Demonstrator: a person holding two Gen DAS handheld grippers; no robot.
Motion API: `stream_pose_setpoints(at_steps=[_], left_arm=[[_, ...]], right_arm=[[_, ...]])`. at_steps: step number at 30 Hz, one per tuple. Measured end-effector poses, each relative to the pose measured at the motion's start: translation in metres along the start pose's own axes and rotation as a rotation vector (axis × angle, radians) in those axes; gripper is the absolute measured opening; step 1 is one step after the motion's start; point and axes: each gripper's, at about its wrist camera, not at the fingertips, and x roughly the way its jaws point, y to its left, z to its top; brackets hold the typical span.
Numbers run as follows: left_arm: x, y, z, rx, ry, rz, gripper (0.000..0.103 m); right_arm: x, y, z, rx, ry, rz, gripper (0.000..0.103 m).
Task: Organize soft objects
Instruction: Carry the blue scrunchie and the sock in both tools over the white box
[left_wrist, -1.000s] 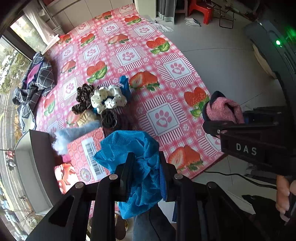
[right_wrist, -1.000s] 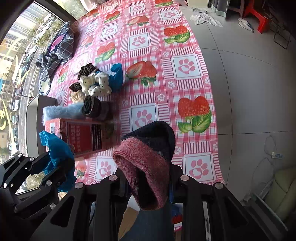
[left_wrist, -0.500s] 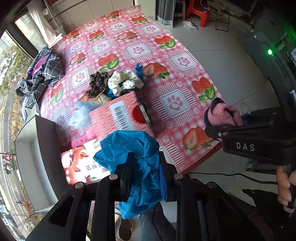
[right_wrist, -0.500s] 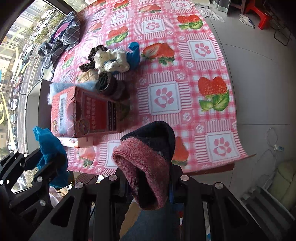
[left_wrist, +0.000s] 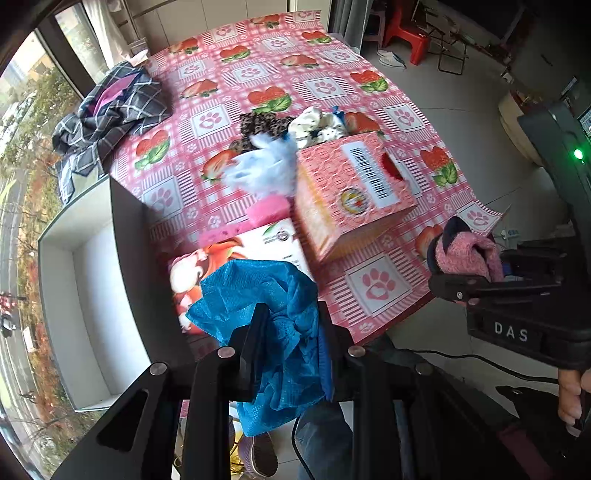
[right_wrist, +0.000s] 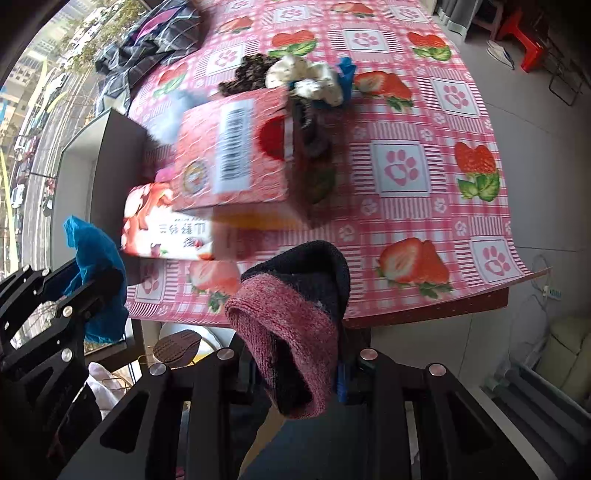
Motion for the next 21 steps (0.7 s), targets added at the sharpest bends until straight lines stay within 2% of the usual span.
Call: stream_pose_setpoints(at_steps=[11, 21], left_arm=[[-0.008, 0.052, -0.022, -0.072, -0.017, 0.033, 0.027], [-0.023, 0.112, -0.043, -0.230, -0.048, 0.079, 0.027]], right_arm=[[0.002, 0.071, 0.001, -0.125, -0.019, 0.009, 0.030], [0.001, 0.139, 0.015, -0.288, -0.043, 0.007, 0.030]])
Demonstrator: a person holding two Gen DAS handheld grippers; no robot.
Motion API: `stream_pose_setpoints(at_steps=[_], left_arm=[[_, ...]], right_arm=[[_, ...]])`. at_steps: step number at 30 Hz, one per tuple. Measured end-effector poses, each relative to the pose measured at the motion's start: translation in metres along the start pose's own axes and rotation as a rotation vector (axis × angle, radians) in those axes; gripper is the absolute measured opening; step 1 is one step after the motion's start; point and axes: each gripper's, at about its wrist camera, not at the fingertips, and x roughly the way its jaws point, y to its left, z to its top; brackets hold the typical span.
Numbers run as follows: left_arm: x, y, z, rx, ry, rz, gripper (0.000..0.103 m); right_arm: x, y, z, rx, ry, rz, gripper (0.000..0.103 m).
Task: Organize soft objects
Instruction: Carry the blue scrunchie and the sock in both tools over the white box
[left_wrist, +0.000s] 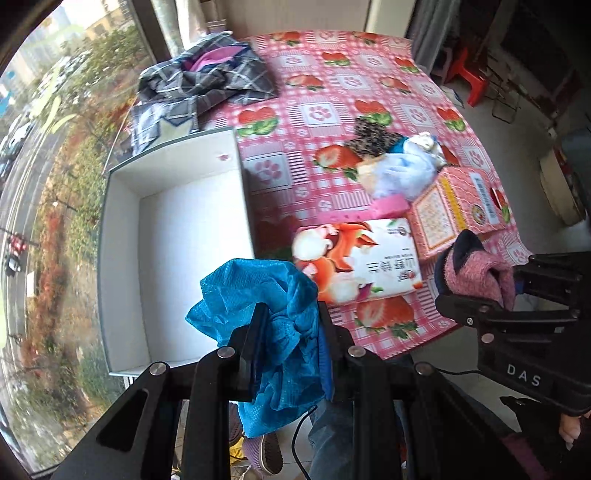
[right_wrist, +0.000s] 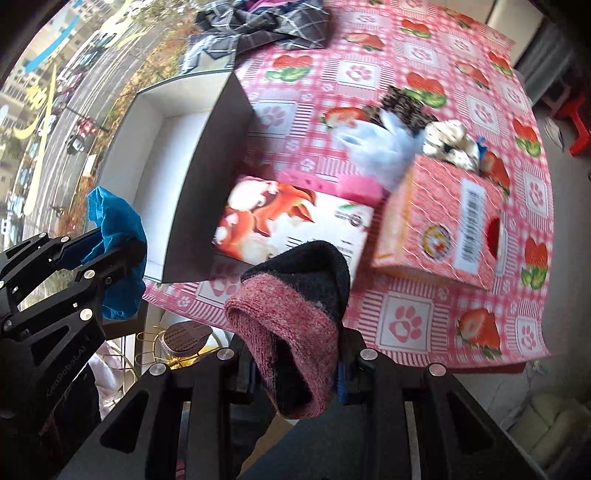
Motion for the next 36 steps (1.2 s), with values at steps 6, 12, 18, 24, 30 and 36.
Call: stream_pose_setpoints(at_steps=[6, 12, 18, 24, 30, 36], left_arm=[[-0.004, 0.032, -0.006, -0.090, -0.012, 0.012, 0.027], [-0.004, 0.065, -0.013, -0.191, -0.014, 0.025, 0.027], [-0.001, 0.089, -0.022, -0.270, -0.009, 0.038, 0.027], [0.005, 0.105, -0.025, -0.314, 0.000, 0.044, 0.027], [0.012, 0.114, -0.029, -0.345, 0.014, 0.047, 0.027], [0.019, 0.126, -0.031, -0.383, 0.024, 0.058, 0.027]], right_arm=[[0.001, 0.033, 0.015, -0.091, 0.000, -0.006, 0.030], [0.003, 0.064, 0.027, -0.173, 0.002, -0.009, 0.030], [0.009, 0.085, 0.036, -0.219, 0.010, -0.012, 0.030], [0.014, 0.105, 0.047, -0.251, 0.015, -0.007, 0.031], [0.018, 0.123, 0.055, -0.278, 0.022, 0.015, 0.031], [0.024, 0.132, 0.059, -0.295, 0.036, 0.023, 0.031]])
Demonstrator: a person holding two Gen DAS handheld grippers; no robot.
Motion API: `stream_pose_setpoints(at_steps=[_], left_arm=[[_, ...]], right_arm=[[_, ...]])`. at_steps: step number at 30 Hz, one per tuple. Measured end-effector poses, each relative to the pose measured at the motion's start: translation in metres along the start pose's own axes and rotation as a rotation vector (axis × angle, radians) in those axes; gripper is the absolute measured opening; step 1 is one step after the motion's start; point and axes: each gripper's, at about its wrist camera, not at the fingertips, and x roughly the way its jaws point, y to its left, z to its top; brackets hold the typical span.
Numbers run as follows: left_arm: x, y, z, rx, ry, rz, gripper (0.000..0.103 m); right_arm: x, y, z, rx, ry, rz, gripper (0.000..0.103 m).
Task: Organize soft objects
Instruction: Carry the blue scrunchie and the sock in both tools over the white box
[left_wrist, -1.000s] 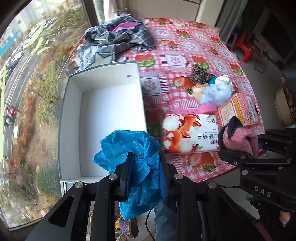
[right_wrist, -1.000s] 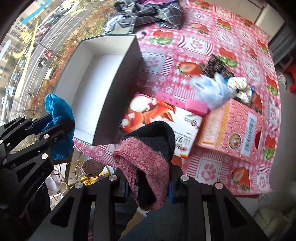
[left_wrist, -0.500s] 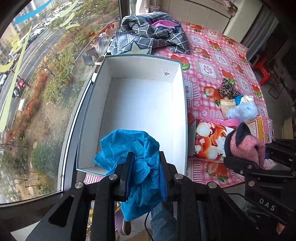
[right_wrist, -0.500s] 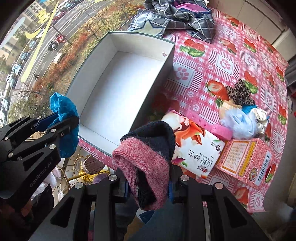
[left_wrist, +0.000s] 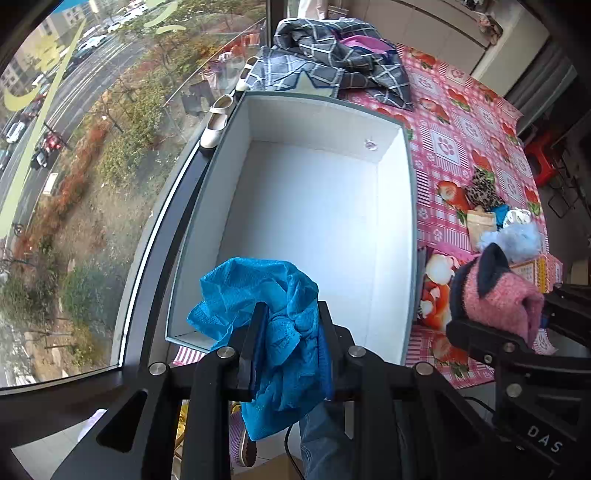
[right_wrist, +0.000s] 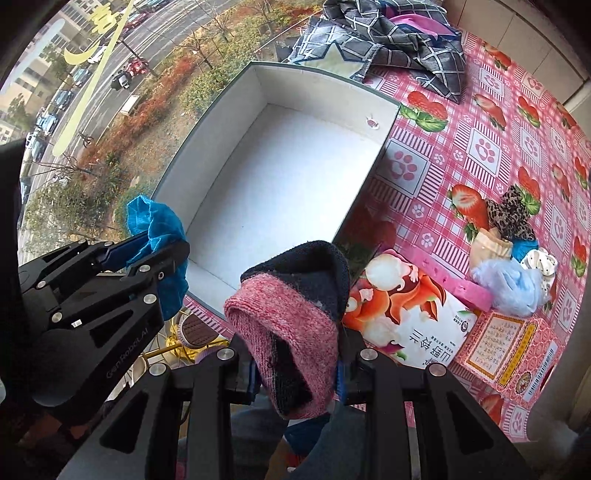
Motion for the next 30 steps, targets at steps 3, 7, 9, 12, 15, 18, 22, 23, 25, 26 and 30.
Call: stream_pose_setpoints(at_steps=[3, 7, 9, 12, 15, 18, 22, 23, 25, 26, 30], left_arm=[[0.005, 0.008, 0.002, -0.018, 0.005, 0.007, 0.027], [0.011, 0.016, 0.003, -0.014, 0.008, 0.013, 0.027], [0.017, 0.018, 0.004, -0.006, 0.017, 0.020, 0.027], [0.025, 0.020, 0.006, 0.003, 0.029, 0.025, 0.027], [0.034, 0.019, 0.008, 0.017, 0.036, 0.024, 0.027], [0.042, 0.019, 0.008, 0.036, 0.049, 0.016, 0.028], [0.055, 0.019, 0.006, 0.052, 0.085, 0.013, 0.028], [0.057, 0.019, 0.006, 0.052, 0.093, 0.008, 0.028], [0.062, 0.019, 0.005, 0.058, 0.109, 0.002, 0.028], [0.063, 0.018, 0.004, 0.065, 0.116, 0.006, 0.028], [0.067, 0.020, -0.003, 0.068, 0.141, -0.002, 0.029]], right_arm=[[0.002, 0.001, 0.003, -0.001, 0.005, 0.007, 0.031], [0.008, 0.003, 0.010, 0.009, 0.014, 0.026, 0.031], [0.012, 0.005, 0.015, 0.010, 0.016, 0.039, 0.031], [0.018, 0.010, 0.023, 0.005, 0.013, 0.056, 0.031], [0.027, 0.013, 0.030, 0.008, 0.020, 0.087, 0.031], [0.037, 0.013, 0.035, 0.011, 0.024, 0.103, 0.031], [0.052, 0.012, 0.038, 0.021, 0.050, 0.127, 0.031], [0.056, 0.013, 0.038, 0.023, 0.059, 0.134, 0.031], [0.065, 0.015, 0.035, 0.022, 0.081, 0.140, 0.031], [0.069, 0.016, 0.034, 0.020, 0.092, 0.140, 0.031], [0.084, 0.020, 0.022, 0.008, 0.152, 0.155, 0.031]])
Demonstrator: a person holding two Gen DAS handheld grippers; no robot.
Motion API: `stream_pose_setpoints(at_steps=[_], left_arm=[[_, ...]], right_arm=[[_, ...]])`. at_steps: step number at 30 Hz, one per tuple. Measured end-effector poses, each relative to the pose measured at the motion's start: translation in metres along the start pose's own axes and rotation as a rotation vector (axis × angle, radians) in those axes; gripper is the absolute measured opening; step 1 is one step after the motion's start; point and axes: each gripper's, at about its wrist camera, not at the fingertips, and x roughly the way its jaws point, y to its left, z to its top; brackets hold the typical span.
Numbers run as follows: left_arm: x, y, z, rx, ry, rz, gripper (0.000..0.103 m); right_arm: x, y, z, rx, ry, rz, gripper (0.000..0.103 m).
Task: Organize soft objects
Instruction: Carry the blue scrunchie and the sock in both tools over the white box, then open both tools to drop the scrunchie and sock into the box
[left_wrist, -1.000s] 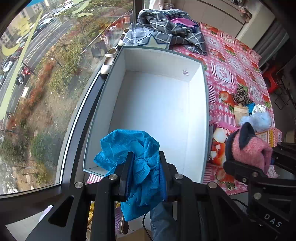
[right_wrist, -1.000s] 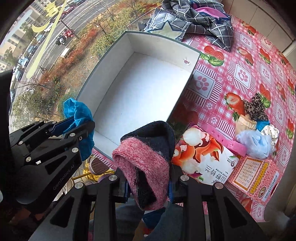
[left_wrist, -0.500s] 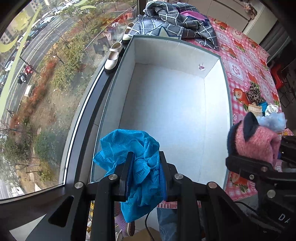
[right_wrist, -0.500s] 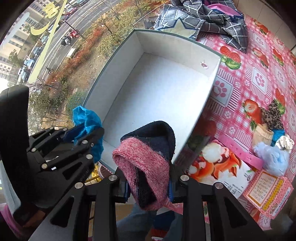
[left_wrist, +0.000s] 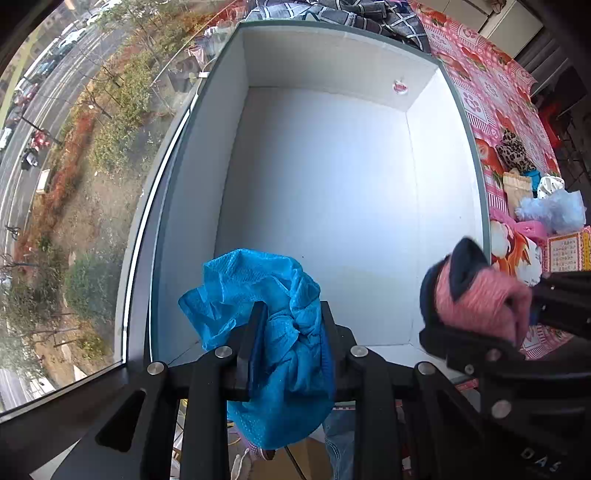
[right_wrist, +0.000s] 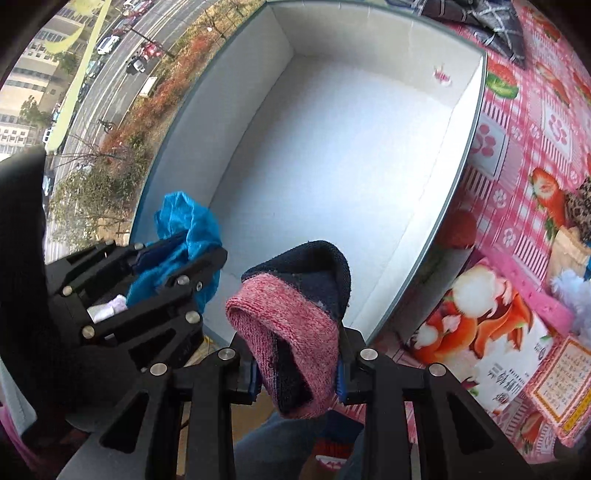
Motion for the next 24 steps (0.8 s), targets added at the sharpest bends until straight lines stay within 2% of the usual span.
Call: stream_pose_setpoints(at_steps=[4, 9, 15, 24], left_arm=[[0.001, -0.005, -0.008, 0.025, 0.022, -0.001, 0.029], [0.001, -0.014, -0.027, 0.056, 0.045, -0.018, 0.029], [-0.009, -0.018, -0.046, 0.041, 0.042, -0.043, 0.029], [-0.025, -0.006, -0.042, 0.010, -0.016, -0.003, 0.030]], right_arm=[[0.014, 0.004, -0.012, -0.017, 0.064, 0.005, 0.031], [0.017, 0.009, -0.028, -0.039, 0.103, -0.002, 0.031], [0.011, 0.001, -0.037, -0.021, 0.151, 0.003, 0.031], [-0.026, -0.004, -0.005, 0.009, 0.005, -0.010, 0.031]])
